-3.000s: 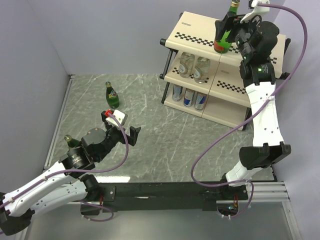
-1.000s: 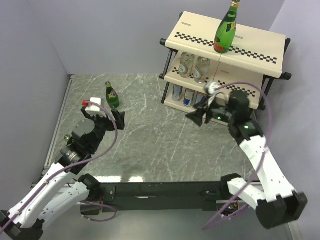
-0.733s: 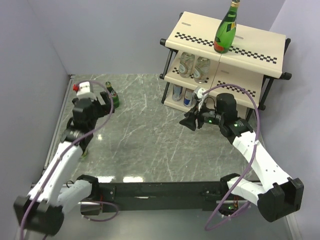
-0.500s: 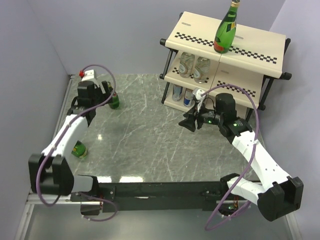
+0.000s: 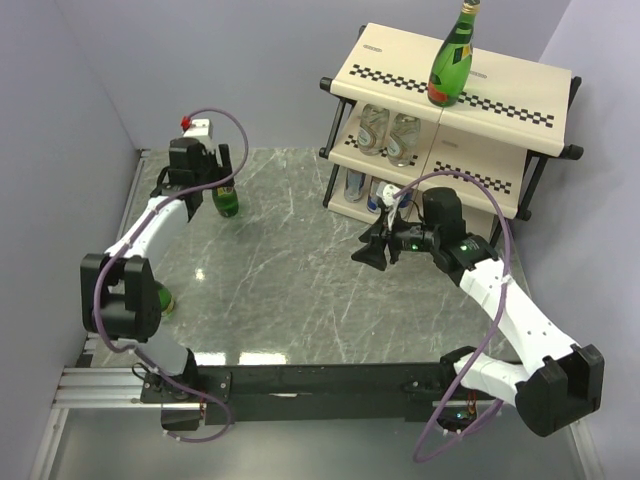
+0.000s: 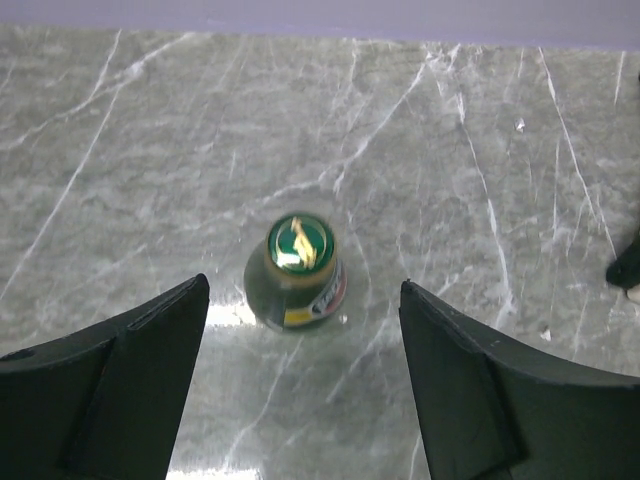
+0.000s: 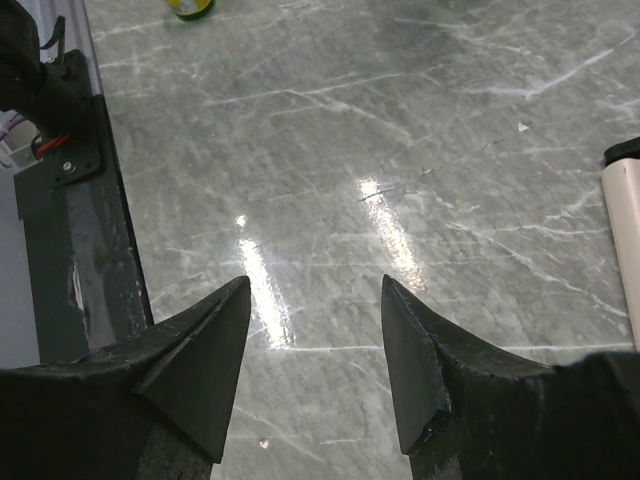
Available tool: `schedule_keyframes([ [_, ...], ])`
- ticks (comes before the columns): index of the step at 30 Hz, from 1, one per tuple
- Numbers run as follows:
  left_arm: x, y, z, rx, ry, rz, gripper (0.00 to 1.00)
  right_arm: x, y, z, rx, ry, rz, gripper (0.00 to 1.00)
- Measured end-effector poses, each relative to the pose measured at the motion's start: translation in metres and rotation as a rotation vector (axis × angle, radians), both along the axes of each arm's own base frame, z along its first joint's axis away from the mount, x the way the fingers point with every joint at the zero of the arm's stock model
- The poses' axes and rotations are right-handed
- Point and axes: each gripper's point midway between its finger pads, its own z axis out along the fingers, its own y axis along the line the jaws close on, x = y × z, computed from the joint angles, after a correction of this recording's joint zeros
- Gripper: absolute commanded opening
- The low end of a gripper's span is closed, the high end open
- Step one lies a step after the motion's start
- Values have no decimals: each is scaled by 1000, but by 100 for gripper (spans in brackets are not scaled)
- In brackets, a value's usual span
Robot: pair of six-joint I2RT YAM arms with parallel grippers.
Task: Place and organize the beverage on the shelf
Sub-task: Pick up the drink from the center of the board.
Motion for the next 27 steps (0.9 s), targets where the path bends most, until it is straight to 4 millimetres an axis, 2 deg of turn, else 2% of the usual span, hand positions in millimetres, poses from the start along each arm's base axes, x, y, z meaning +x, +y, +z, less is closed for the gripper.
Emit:
schedule_keyframes([
  [4,15,-1,1,14,-4,-11,80,1,0,-4,-10,7,2,62],
  [11,33,-3,-9,28,16,-18,73,2,0,-5,-16,2,3,62],
  [20,36,-3,-32,36,63,-19,61,3,1,-11,-25,15,5,62],
  [26,38,-3,-32,34,57,-19,54,3,1,-14,-33,28,6,62],
  [27,37,-3,-32,34,57,-19,49,3,1,-15,-34,30,5,62],
])
